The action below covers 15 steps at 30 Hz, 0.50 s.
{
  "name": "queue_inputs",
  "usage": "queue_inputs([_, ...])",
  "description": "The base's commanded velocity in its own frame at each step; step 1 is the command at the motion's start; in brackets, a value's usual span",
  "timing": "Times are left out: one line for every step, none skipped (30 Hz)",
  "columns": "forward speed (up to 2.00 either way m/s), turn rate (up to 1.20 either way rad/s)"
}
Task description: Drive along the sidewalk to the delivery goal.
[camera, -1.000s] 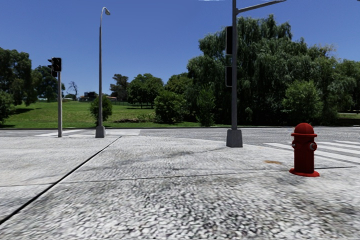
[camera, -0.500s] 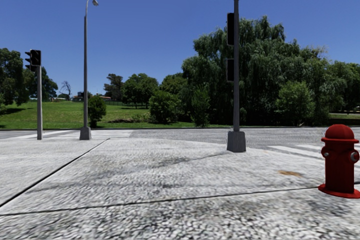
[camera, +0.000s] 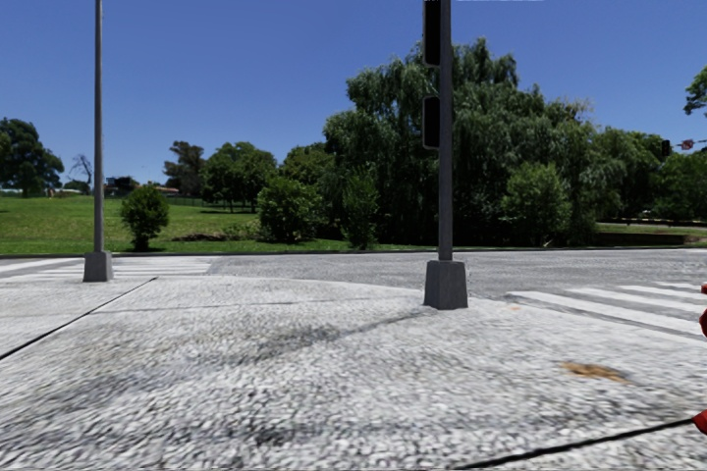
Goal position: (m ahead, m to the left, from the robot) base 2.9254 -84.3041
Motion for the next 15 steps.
queue_inputs([1.57, -0.37])
queue_inputs([1.57, -0.38])
queue_inputs([1.57, -0.41])
queue_inputs([1.57, -0.42])
queue_inputs([1.57, -0.43])
queue_inputs([1.57, -0.43])
queue_inputs([1.57, -0.43])
queue_inputs([1.57, -0.43])
queue_inputs([1.57, -0.43])
queue_inputs([1.57, -0.43])
queue_inputs([1.57, -0.43])
queue_inputs([1.57, -0.43])
queue_inputs([1.57, -0.43])
queue_inputs([1.57, -0.44])
queue_inputs([1.57, -0.46])
